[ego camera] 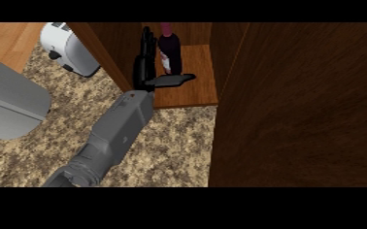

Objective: Pick up the wine, place it into the cabinet and close the cabinet

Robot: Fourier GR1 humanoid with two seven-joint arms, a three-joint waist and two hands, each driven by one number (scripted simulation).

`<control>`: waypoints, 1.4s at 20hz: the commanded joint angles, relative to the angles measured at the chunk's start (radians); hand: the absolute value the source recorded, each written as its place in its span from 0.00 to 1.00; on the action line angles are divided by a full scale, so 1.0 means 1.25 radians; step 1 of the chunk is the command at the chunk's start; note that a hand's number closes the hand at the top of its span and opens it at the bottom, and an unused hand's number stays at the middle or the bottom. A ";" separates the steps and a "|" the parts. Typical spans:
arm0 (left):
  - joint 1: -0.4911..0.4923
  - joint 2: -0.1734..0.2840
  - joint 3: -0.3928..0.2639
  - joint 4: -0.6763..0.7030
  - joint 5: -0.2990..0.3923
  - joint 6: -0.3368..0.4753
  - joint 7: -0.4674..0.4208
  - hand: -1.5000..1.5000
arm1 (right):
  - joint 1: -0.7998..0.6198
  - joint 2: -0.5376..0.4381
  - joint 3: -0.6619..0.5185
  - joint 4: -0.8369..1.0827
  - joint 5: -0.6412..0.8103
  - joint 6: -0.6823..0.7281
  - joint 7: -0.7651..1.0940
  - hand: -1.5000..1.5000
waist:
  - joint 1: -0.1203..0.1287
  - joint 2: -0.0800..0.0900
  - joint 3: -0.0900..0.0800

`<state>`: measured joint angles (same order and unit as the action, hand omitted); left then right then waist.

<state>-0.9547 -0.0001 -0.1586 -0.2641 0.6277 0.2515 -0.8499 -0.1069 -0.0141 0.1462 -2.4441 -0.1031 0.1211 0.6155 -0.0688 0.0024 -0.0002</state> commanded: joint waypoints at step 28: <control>0.640 0.126 -0.508 -1.054 -0.068 0.486 0.218 0.00 | 0.114 -0.022 -0.060 -0.055 -0.044 0.024 -0.046 0.00 | 0.057 -0.004 0.001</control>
<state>-0.2433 0.1011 -0.7642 -1.4461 0.5910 0.7994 -0.6184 -0.0401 -0.0359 0.0968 -2.4640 -0.0870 0.1202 0.5914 0.0029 -0.0036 0.0003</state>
